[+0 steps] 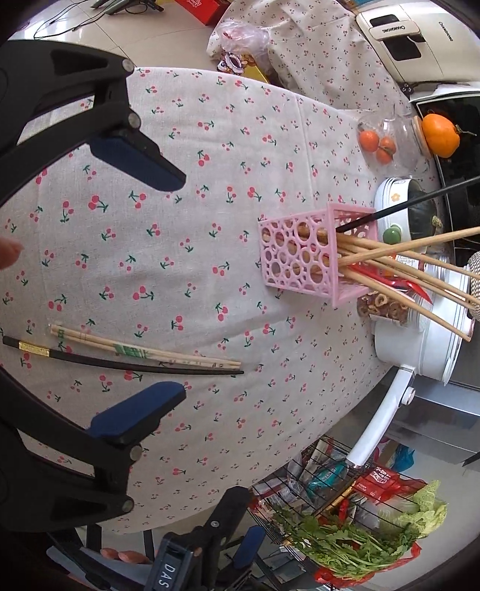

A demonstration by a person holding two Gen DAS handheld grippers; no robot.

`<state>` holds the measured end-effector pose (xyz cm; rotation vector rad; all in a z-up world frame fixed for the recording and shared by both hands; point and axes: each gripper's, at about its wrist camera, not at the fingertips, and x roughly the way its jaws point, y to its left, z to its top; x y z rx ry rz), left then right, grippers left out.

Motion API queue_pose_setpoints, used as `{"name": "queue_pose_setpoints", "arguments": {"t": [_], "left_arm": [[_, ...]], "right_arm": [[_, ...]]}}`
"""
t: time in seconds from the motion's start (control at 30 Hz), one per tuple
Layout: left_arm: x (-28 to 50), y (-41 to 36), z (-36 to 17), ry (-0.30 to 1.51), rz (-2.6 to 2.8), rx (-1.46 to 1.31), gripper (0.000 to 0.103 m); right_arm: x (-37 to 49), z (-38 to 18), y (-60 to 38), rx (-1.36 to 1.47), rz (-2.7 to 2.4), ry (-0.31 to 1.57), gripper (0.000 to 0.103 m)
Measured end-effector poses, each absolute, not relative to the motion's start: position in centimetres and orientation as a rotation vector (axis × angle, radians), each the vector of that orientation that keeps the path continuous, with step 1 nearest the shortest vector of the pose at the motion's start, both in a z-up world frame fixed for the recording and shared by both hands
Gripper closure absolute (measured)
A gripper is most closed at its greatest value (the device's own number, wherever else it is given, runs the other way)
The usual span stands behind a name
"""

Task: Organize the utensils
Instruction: 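Move both grippers back over the wrapped chopsticks and black chopstick, then close the left gripper on the plastic-wrapped disposable chopsticks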

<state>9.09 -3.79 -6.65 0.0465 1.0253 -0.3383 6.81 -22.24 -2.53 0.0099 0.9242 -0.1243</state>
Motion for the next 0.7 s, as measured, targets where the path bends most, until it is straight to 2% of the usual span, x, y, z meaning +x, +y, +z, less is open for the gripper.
{"name": "queue_pose_setpoints", "arguments": {"t": [0.23,0.5,0.57,0.67,0.7], "left_arm": [[10.4,-6.7,-9.5,1.133,-0.350,0.185,0.001],[11.6,-8.5,-10.1,1.171,-0.336,0.183,0.001],[11.6,-9.1,-10.0,1.171,-0.359,0.188,0.008],[11.9,-9.9,-10.1,1.194,-0.404,0.182,0.028],[12.0,-10.2,-10.3,1.209,-0.421,0.177,0.038]], "right_arm": [[7.4,-3.6,-22.6,0.027,-0.114,0.991,0.000],[8.0,-4.5,-23.9,0.131,-0.107,1.074,0.000],[8.0,-4.6,-24.6,0.169,-0.117,1.084,0.000],[7.9,-4.5,-25.5,0.204,-0.126,1.088,0.000],[7.9,-4.5,-25.6,0.211,-0.129,1.089,0.000]]}}
